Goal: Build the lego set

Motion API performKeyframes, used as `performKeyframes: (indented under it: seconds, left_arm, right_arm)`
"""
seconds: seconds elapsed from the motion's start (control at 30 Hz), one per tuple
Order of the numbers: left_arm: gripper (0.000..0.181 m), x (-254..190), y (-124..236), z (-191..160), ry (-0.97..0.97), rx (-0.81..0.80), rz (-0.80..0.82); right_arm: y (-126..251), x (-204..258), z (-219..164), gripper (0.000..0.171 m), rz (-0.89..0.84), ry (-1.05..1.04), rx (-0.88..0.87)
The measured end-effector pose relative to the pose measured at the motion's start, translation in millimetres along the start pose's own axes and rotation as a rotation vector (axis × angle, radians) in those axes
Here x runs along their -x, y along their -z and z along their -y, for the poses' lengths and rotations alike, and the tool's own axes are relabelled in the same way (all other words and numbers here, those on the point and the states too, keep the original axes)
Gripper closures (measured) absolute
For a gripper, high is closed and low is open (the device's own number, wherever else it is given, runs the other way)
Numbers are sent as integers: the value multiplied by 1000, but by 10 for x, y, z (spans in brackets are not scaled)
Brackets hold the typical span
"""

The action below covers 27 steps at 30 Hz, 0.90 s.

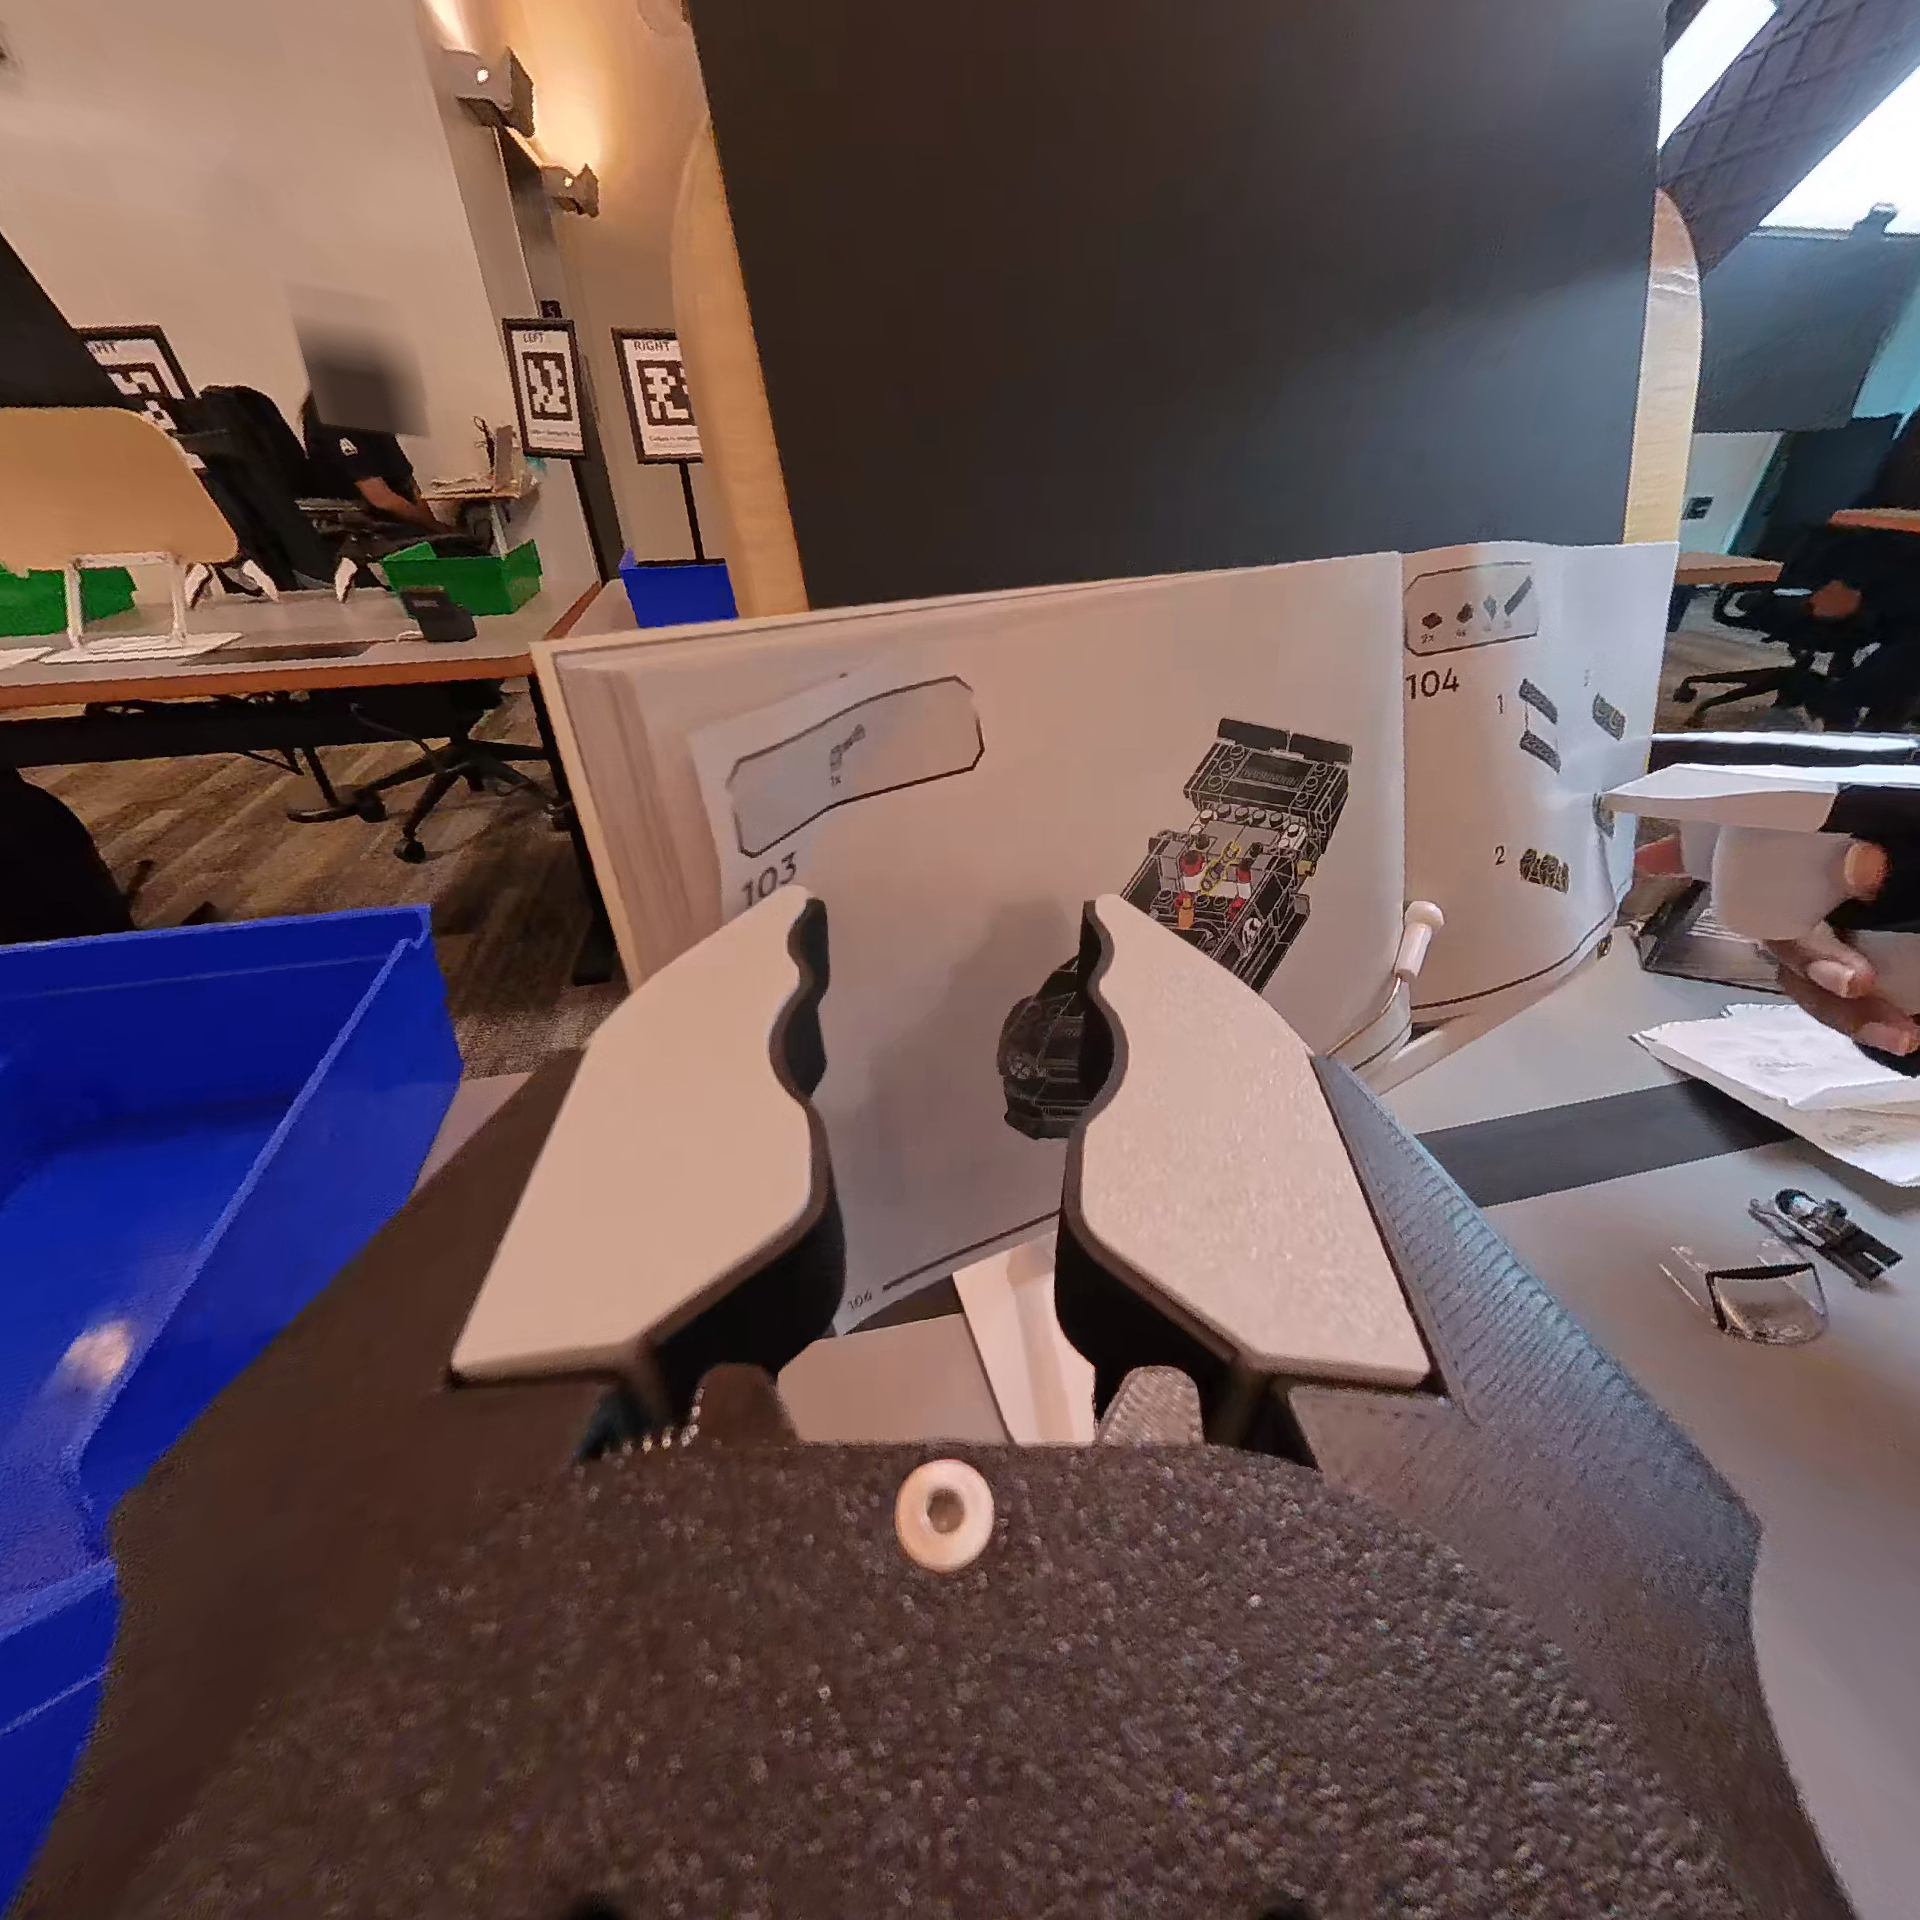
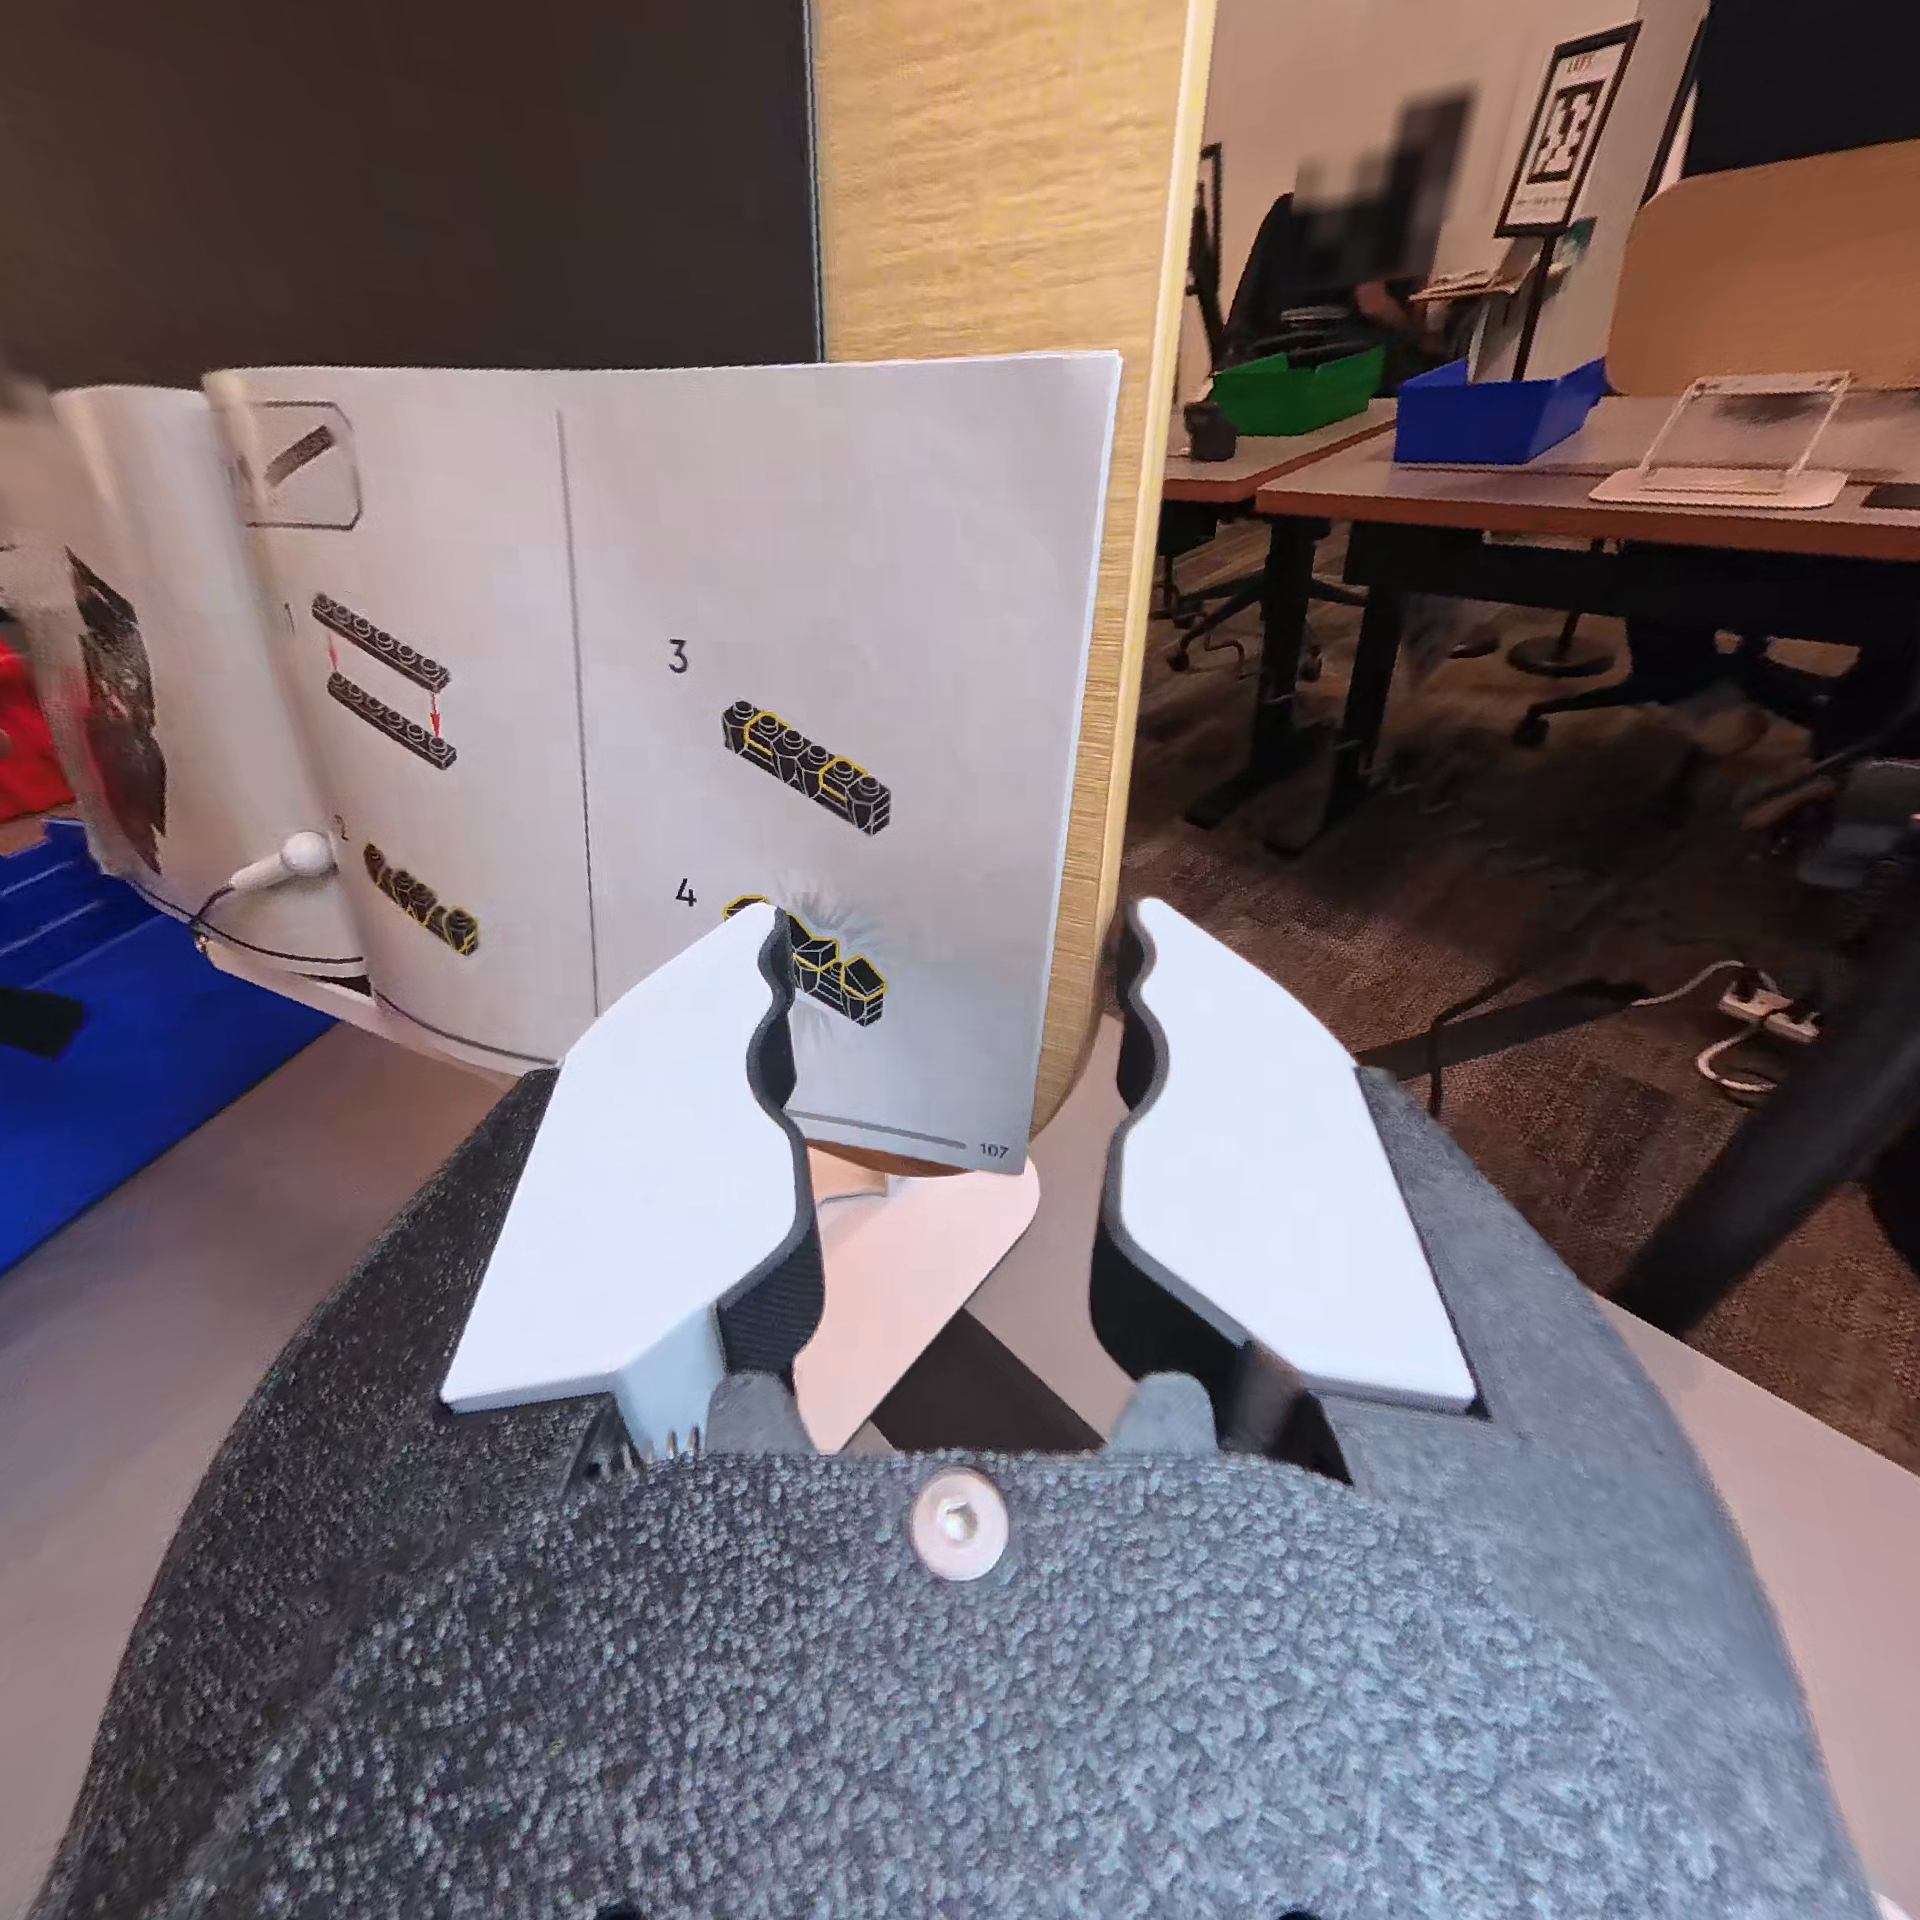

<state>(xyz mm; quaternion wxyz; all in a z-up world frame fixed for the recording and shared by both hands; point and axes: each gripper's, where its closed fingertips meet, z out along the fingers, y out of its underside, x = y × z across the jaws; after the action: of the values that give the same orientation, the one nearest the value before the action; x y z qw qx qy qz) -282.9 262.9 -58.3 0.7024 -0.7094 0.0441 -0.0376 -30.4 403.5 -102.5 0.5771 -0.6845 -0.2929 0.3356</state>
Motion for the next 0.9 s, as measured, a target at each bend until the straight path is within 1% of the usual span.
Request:
performKeyframes:
  seconds: [0.07,0.17,0.23,0.33,0.4,0.43,0.47,0.5,0.53,0.57,0.63,0.7,0.77,0.9]
  left_arm:
    - [135,-7,71,41,1,-15,-1]
    - [139,-48,237,107,-1,-48,-2]
    - [140,-112,357,128,-5,-69,-10]
    - [143,-256,529,105,-14,-83,-34]
    - [145,-367,615,68,-32,-83,-59]
    - [146,-404,651,46,-42,-83,-62]
    - [148,-441,684,27,-46,-86,-68]
    - [152,-474,717,13,-45,-94,-75]
    - [155,-480,748,8,-48,-106,-67]
    - [161,-471,780,20,-62,-128,-49]
    - [180,-431,838,65,-95,-180,-3]
    - [181,-383,853,118,-105,-219,43]
    - [181,-330,790,142,-133,-211,81]
    - [181,-202,532,221,-127,-184,127]
  right_arm:
    - [93,-12,58,105,-53,25,-21]
    - [376,40,203,102,-164,139,-95]
    - [620,189,292,102,-210,218,-135]
    - [1016,571,316,109,-196,274,-157]
    - [1269,873,232,114,-152,291,-140]
    - [1397,1013,166,121,-136,292,-126]
    - [1522,1150,79,130,-117,285,-106]
    - [1646,1272,-28,143,-104,267,-83]
    - [1767,1380,-146,162,-97,246,-65]
    - [1884,1480,-267,171,-93,230,-53]
    - [2097,1610,-488,171,-122,203,-46]
    - [2257,1710,-684,171,-147,184,-53]
    - [2340,1799,-843,171,-142,173,-68]
    - [2348,1885,-905,171,-101,221,-122]
